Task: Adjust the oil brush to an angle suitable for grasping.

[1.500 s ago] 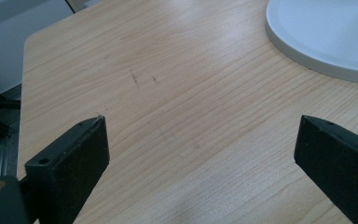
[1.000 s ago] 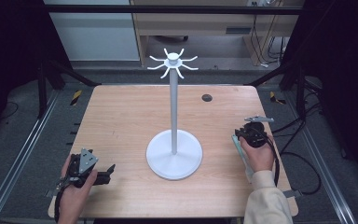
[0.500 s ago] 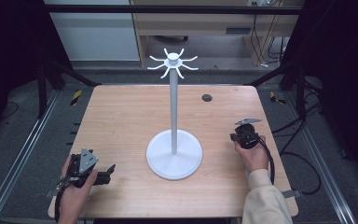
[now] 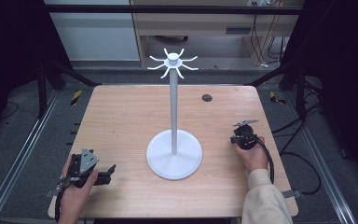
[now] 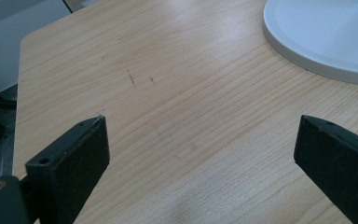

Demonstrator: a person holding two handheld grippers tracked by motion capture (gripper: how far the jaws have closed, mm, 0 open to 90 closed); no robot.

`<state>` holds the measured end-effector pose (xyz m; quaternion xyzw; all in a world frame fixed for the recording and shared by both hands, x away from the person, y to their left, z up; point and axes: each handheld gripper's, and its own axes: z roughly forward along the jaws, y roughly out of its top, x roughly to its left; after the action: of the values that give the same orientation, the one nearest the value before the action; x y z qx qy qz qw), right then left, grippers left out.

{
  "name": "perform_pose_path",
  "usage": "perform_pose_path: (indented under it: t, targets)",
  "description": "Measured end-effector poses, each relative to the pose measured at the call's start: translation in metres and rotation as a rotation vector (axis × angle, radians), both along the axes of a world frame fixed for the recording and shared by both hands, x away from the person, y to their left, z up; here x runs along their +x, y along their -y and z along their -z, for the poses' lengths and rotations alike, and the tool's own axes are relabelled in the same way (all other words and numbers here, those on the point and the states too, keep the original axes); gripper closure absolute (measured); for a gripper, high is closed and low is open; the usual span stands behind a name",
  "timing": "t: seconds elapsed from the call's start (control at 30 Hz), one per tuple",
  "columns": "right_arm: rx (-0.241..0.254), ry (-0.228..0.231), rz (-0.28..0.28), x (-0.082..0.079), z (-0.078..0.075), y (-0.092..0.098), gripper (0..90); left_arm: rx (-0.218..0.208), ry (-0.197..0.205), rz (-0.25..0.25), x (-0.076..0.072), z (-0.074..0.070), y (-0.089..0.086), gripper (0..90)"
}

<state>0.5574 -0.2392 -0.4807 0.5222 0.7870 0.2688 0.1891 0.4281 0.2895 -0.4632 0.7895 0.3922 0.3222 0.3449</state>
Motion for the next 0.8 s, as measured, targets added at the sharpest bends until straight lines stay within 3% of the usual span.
perform_pose_path:
  t: [0.47, 0.8]
  targets:
    - [-0.005, -0.026, 0.008, 0.002, 0.004, 0.004, 90.0, 0.001, 0.002, 0.000, 0.000, 0.000, 0.000, 2.9]
    - [0.008, -0.023, 0.058, 0.001, 0.002, 0.013, 90.0, 0.002, 0.002, 0.001, 0.000, 0.000, 0.001, 2.9]
